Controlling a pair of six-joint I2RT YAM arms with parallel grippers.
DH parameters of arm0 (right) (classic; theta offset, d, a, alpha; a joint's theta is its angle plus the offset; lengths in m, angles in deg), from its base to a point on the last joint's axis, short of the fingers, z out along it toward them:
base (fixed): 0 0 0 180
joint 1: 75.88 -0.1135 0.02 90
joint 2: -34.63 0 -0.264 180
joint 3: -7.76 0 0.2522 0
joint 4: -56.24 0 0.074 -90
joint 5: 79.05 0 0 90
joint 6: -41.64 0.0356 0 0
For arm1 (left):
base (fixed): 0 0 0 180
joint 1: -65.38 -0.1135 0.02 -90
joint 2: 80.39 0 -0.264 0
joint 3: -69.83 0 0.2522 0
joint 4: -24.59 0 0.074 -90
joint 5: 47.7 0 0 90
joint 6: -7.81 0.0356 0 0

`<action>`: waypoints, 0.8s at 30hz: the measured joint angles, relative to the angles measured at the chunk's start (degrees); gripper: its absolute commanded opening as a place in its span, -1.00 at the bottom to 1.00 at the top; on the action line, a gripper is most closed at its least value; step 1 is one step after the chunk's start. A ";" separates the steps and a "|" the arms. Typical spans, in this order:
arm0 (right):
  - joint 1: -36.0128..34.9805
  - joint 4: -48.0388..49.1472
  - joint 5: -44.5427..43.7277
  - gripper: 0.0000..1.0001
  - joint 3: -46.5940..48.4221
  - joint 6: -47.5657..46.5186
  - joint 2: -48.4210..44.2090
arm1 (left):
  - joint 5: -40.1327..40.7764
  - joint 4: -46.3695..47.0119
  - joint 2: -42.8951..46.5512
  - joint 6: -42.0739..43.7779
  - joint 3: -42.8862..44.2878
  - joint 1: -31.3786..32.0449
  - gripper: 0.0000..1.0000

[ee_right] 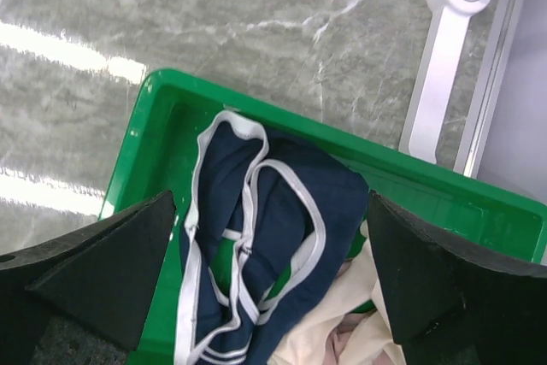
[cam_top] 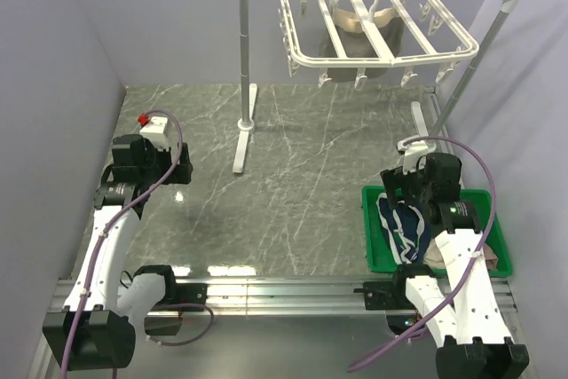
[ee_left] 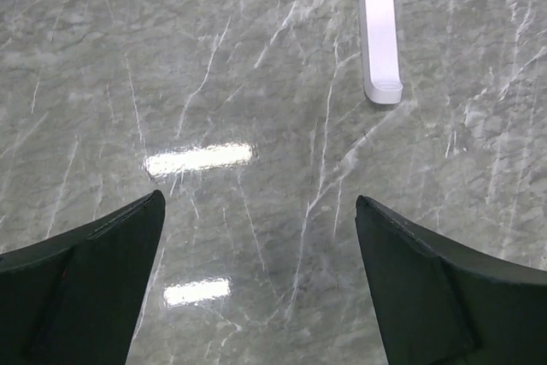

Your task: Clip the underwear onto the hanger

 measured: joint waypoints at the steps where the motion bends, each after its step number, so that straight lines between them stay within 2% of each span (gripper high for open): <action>1: 0.02 -0.66 0.17 1.00 0.13 -0.66 0.00 | -0.17 -0.07 -0.07 0.02 0.28 0.00 0.99; 7: 0.02 -5.81 1.31 1.00 2.23 -4.46 1.46 | -1.77 -0.55 -0.28 0.00 2.75 0.04 0.99; 15: 0.02 -10.99 -0.11 1.00 3.54 -6.56 8.90 | -4.00 -0.48 -0.26 -1.42 3.04 0.04 0.99; 24: -0.26 -9.18 -3.10 1.00 0.94 -3.58 17.59 | -6.40 -0.55 -0.28 -1.60 3.04 0.04 0.99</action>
